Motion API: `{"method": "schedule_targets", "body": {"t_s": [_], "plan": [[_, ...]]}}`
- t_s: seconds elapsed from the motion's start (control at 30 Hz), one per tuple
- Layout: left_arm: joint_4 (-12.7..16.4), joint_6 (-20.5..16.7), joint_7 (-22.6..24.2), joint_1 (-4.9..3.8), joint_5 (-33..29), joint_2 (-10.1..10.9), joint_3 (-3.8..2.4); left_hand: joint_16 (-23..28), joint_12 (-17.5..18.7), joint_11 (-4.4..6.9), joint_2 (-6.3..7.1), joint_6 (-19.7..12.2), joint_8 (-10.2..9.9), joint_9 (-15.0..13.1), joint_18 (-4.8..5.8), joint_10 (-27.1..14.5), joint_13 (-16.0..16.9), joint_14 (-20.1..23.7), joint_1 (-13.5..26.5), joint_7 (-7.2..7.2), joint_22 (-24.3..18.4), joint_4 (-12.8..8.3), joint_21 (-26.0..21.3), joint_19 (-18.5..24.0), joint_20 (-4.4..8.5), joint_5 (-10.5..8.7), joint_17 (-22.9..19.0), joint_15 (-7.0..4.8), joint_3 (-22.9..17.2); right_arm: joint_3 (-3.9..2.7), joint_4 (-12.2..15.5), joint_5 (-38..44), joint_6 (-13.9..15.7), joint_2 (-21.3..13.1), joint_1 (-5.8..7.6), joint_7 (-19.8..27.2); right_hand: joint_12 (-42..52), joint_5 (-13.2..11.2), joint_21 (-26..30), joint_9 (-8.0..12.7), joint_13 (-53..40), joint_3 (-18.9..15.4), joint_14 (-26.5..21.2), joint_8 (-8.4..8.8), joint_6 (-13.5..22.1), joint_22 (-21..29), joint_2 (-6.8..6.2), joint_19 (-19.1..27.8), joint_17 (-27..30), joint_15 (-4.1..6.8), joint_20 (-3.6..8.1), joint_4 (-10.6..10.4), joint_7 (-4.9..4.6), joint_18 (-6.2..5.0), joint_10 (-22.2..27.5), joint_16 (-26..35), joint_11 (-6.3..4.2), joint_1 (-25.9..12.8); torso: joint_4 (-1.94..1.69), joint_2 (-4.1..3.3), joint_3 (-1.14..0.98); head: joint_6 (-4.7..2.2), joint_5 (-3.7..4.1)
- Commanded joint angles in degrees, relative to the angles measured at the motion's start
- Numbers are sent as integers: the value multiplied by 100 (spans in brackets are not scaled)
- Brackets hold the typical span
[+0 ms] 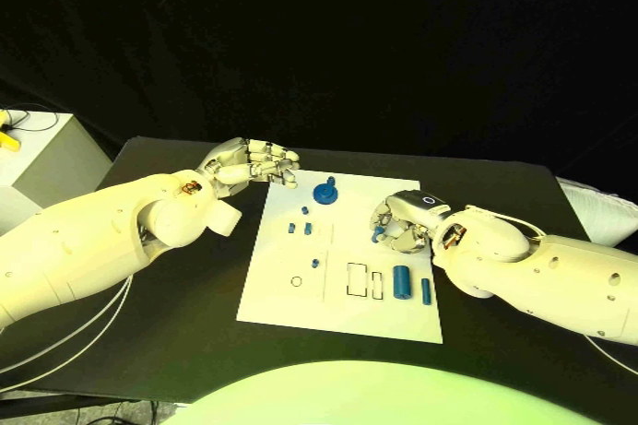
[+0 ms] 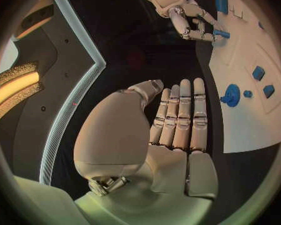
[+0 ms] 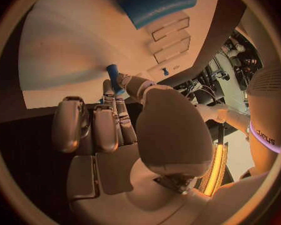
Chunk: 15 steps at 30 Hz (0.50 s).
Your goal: Assemble the parts on the task board
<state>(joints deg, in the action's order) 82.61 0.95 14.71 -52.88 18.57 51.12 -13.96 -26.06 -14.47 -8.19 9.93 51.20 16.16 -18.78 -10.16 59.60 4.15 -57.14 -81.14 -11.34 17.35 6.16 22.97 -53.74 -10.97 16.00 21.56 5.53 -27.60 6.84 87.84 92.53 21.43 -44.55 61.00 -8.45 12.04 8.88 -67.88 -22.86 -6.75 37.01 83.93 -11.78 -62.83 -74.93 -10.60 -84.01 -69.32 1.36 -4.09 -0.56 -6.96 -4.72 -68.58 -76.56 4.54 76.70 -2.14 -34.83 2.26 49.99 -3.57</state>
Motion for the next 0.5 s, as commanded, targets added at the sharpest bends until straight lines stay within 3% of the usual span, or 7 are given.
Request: {"method": "schedule_targets", "body": {"t_s": [0.03,0.3,0.5], "plan": [[2,98,19,2,-39,-8,-5,24,37,-26,-44,7,-24,6,-4,1,-8,-27,26,-34,-3,-11,-23,-11,-7,-1,7,-2,16,-24,119,-319,330,-87,5,-53,30,22,-29,-151,-23,42,189,-82,-30,-859,177,-259,-10,52,36,5,14,112,-241,-25,-182,131,4,3,4,1,-16],[-71,92,22,6,-59,-23,-4,33,41,-28,-49,9,-25,7,-3,2,-7,-31,40,-35,-4,-4,-26,-11,-9,-3,13,0,20,-135,749,-430,544,-394,112,5,19,33,-54,-170,-39,69,192,-101,-34,-871,164,-263,-17,54,40,30,14,116,-261,-30,-183,121,8,19,4,1,-41],[-117,87,39,35,-76,-63,-3,35,42,-28,-50,10,-26,8,-3,2,-7,-32,45,-35,-5,0,-27,-11,-10,-4,14,1,22,-167,1074,-480,627,-352,139,97,13,42,-62,-177,-44,83,192,-107,-32,-875,161,-264,-17,55,42,41,15,118,-267,-31,-184,118,9,8,7,1,-72]]}}
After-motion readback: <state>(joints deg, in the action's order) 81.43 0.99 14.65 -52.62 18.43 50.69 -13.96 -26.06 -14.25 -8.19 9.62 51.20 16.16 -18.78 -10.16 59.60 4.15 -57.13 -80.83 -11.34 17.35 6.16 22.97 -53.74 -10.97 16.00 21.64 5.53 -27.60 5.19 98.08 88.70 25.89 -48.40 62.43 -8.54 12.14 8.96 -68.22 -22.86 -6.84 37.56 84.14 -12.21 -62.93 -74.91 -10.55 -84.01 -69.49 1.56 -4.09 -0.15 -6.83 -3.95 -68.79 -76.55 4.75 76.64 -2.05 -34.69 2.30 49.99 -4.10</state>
